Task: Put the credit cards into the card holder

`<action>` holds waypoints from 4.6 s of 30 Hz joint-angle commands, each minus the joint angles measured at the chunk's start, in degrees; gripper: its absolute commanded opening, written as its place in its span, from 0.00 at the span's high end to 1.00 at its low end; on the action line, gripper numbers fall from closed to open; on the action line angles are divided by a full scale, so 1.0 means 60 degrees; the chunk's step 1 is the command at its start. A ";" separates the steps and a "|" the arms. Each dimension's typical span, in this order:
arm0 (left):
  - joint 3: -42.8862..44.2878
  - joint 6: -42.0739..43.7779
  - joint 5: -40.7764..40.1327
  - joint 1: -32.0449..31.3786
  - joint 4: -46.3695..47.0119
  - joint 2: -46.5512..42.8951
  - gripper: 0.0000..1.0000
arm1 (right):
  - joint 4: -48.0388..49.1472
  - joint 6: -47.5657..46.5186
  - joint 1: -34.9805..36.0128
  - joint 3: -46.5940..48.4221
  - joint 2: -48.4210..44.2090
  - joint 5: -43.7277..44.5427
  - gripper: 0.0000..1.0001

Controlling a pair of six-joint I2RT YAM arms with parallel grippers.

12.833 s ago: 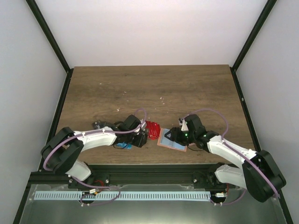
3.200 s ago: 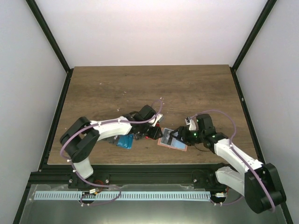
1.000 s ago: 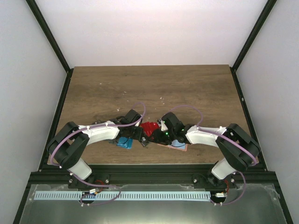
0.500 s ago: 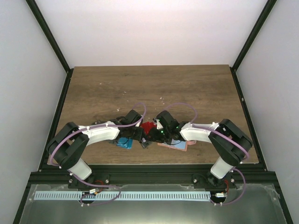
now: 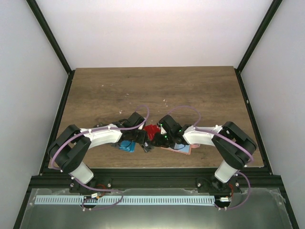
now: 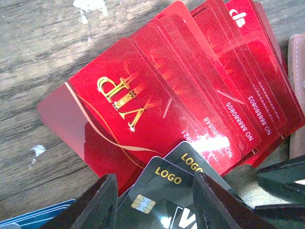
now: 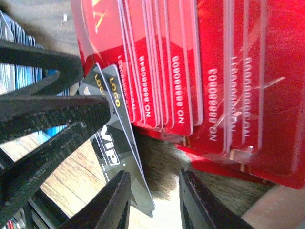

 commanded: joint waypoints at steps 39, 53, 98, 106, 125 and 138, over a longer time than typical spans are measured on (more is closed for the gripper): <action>-0.3368 -0.1954 0.4591 0.2920 0.3657 -0.5473 0.48 | 0.2864 -0.0250 -0.0241 -0.1561 -0.2880 -0.1215 0.99; -0.3981 -0.3107 0.6018 0.3231 0.5971 -0.4840 0.44 | 0.4190 0.0380 -0.0729 -0.2366 -0.3817 -0.2202 0.99; -0.3792 -0.2700 0.5561 0.3250 0.5386 -0.5059 0.96 | 0.4992 0.0956 -0.0759 -0.2340 -0.3094 -0.2652 0.99; -0.3740 -0.2166 0.5098 0.3250 0.4951 -0.4910 0.96 | 0.4406 0.0870 -0.0759 -0.2147 -0.2540 -0.2331 0.70; -0.3683 -0.2117 0.7032 0.3229 0.6140 -0.4167 0.96 | 0.3233 -0.1070 -0.0891 -0.2089 -0.3497 -0.2240 0.30; -0.3502 -0.3082 0.8075 0.2711 0.7545 -0.3915 0.96 | 0.4155 -0.0811 -0.0891 -0.2489 -0.3754 -0.3339 0.65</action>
